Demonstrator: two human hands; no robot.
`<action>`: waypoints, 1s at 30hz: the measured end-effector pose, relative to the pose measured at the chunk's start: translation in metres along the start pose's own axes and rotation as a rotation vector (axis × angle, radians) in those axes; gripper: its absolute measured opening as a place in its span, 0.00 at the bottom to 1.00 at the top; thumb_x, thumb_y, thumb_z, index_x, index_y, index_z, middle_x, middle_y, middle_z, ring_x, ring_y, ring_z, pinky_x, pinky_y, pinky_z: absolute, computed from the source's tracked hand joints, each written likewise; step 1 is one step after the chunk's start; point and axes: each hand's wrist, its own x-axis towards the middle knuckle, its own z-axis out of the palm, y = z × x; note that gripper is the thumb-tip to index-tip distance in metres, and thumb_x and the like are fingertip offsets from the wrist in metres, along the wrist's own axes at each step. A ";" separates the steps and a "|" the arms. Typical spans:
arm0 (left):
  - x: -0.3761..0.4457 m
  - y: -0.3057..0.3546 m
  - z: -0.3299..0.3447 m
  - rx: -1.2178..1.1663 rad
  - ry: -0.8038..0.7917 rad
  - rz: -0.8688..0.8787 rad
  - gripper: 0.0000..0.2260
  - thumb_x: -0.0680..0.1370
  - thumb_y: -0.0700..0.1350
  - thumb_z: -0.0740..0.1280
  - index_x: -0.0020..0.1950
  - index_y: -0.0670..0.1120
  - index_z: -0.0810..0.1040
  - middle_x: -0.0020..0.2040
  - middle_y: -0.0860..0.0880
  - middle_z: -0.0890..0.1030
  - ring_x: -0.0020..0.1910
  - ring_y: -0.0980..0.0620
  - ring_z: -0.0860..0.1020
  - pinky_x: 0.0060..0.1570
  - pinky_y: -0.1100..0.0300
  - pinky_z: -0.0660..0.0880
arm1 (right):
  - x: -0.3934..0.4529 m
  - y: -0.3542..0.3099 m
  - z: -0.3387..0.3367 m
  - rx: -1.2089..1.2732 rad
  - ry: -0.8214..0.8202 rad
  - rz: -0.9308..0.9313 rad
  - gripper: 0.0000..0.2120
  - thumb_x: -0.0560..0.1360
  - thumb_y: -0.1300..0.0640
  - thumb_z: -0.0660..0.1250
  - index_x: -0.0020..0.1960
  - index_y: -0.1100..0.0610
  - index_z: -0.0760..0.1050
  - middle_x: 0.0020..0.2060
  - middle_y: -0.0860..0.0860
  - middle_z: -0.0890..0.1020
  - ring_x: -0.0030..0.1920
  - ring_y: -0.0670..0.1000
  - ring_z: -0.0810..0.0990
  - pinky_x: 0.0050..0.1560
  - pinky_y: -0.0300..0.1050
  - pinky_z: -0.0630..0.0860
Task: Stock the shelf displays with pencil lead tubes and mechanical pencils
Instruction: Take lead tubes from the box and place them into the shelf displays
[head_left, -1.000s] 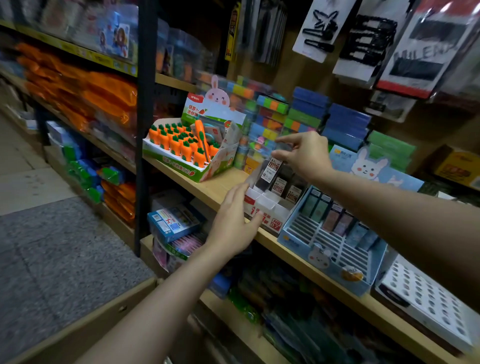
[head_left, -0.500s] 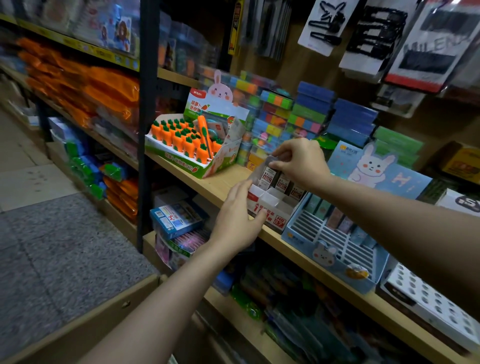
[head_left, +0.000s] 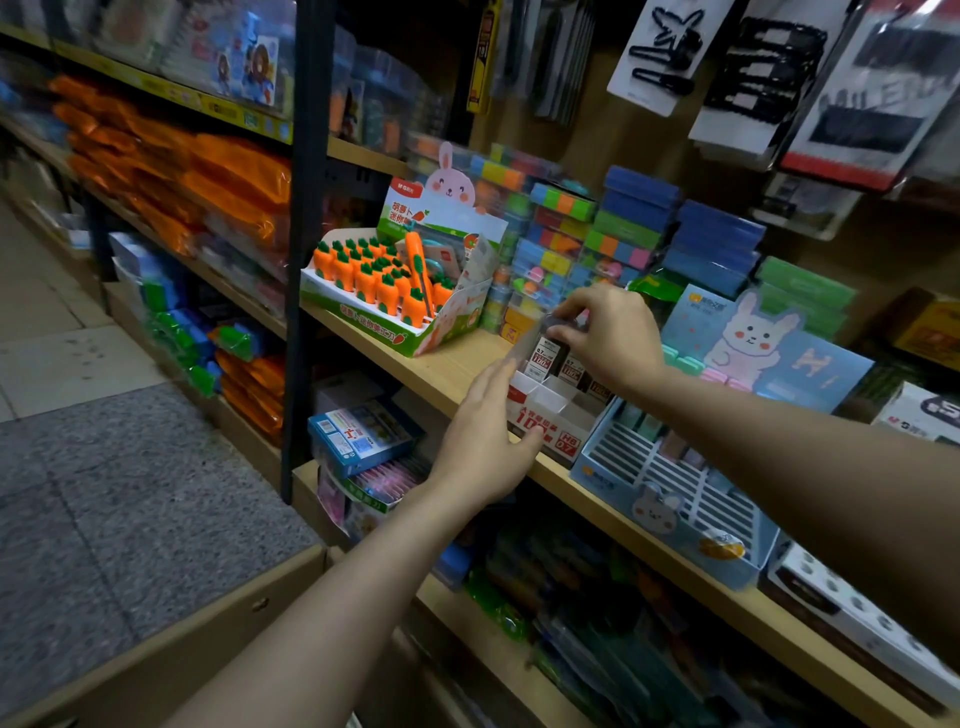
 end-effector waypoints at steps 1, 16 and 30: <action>0.000 0.000 0.000 0.001 -0.003 -0.002 0.35 0.76 0.48 0.70 0.78 0.52 0.55 0.77 0.57 0.58 0.71 0.56 0.64 0.62 0.66 0.61 | 0.000 0.000 -0.001 0.010 -0.004 -0.001 0.07 0.73 0.50 0.73 0.49 0.51 0.82 0.48 0.49 0.83 0.47 0.50 0.80 0.48 0.50 0.78; -0.001 -0.002 0.002 0.017 -0.009 -0.004 0.37 0.76 0.48 0.70 0.79 0.53 0.52 0.77 0.56 0.57 0.73 0.55 0.62 0.66 0.61 0.64 | 0.005 -0.004 0.000 0.144 -0.057 0.129 0.06 0.73 0.50 0.73 0.47 0.51 0.83 0.43 0.48 0.84 0.43 0.46 0.80 0.43 0.48 0.81; -0.060 -0.019 -0.022 0.011 -0.061 -0.022 0.18 0.76 0.45 0.68 0.66 0.54 0.72 0.63 0.56 0.76 0.60 0.59 0.74 0.60 0.63 0.70 | -0.074 -0.040 -0.018 0.431 0.124 -0.076 0.06 0.76 0.60 0.67 0.51 0.54 0.80 0.46 0.47 0.77 0.41 0.41 0.74 0.46 0.30 0.71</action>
